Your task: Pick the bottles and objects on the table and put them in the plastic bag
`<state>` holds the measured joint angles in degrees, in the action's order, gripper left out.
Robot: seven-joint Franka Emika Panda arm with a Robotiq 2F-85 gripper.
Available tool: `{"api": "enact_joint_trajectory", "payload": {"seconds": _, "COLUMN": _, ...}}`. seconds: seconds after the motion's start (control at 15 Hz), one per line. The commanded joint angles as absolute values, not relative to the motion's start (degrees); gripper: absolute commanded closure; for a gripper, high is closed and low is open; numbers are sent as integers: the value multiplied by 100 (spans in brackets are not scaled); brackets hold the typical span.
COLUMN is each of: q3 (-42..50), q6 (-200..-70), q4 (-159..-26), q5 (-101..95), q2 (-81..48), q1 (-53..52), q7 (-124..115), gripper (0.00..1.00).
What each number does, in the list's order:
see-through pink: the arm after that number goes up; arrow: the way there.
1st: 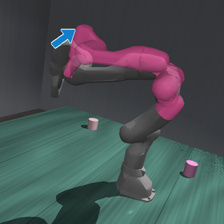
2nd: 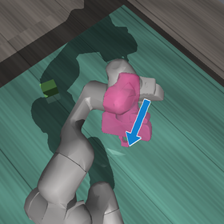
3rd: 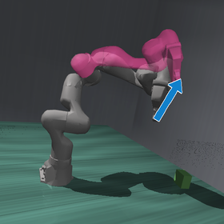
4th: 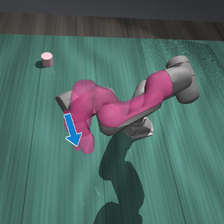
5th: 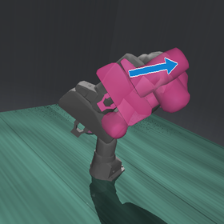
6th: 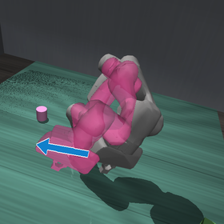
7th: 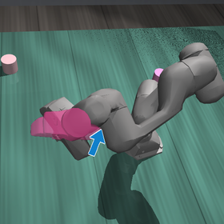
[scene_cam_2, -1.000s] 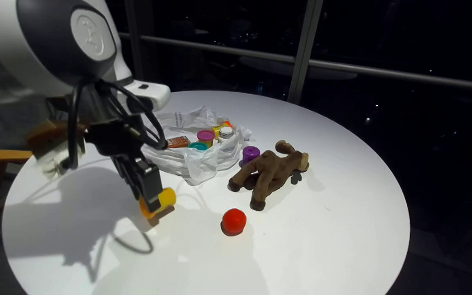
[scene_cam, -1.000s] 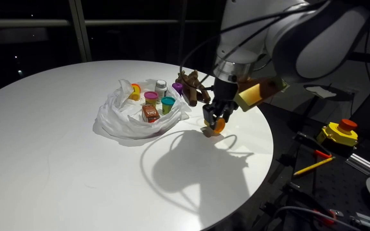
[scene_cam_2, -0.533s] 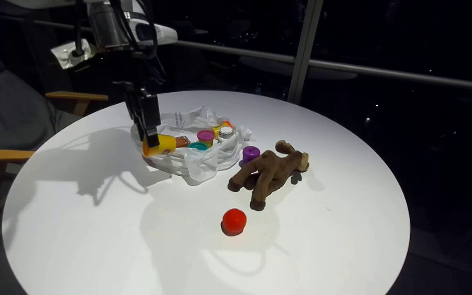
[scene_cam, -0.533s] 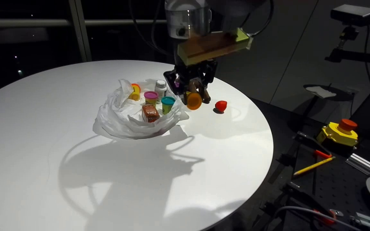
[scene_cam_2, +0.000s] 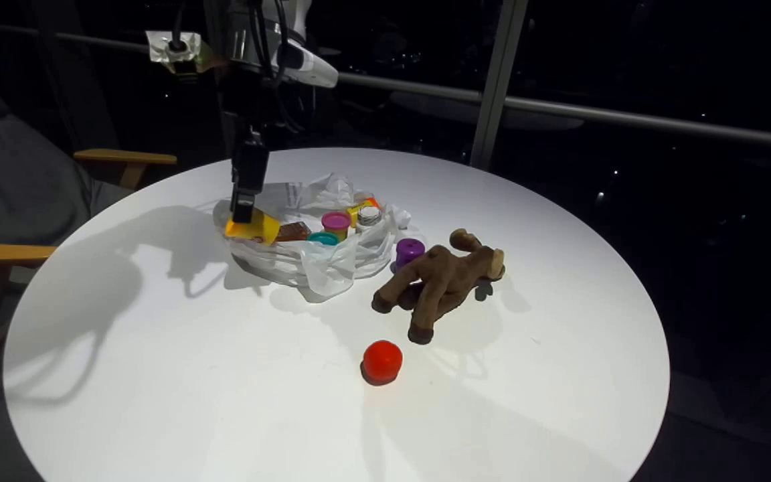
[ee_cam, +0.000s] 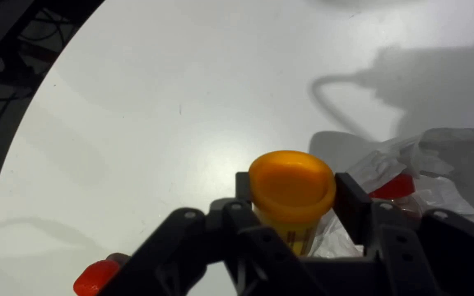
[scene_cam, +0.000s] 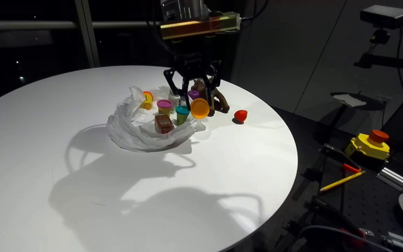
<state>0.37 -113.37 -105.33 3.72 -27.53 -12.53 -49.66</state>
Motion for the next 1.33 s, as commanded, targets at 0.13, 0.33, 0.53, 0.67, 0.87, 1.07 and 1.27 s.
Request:
{"api": "enact_joint_trajectory", "payload": {"seconds": 0.13, "q3": -313, "q6": -10757, "q4": -9532, "q5": 1728, "q2": -3526, "q1": -756, "q7": -4575, "gripper": 77}}
{"api": "enact_joint_trajectory", "payload": {"seconds": 0.33, "q3": -398, "q6": -10855, "q4": -9350, "q5": 2196, "q2": -3691, "q1": -681, "q7": -4389, "gripper": 77}}
{"api": "enact_joint_trajectory", "payload": {"seconds": 0.53, "q3": -384, "q6": -10877, "q4": -9237, "q5": 2401, "q2": -3773, "q1": -654, "q7": -4272, "gripper": 77}}
{"api": "enact_joint_trajectory", "payload": {"seconds": 0.67, "q3": -349, "q6": -10856, "q4": -9224, "q5": 2419, "q2": -3767, "q1": -642, "q7": -4237, "gripper": 77}}
{"api": "enact_joint_trajectory", "payload": {"seconds": 0.87, "q3": -260, "q6": -10902, "q4": -9293, "q5": 2257, "q2": -3750, "q1": -654, "q7": -4210, "gripper": 77}}
{"api": "enact_joint_trajectory", "payload": {"seconds": 1.07, "q3": -150, "q6": -10969, "q4": -9390, "q5": 2091, "q2": -3754, "q1": -657, "q7": -4110, "gripper": 77}}
{"api": "enact_joint_trajectory", "payload": {"seconds": 1.27, "q3": -87, "q6": -11103, "q4": -9439, "q5": 2003, "q2": -3814, "q1": -636, "q7": -3936, "gripper": 77}}
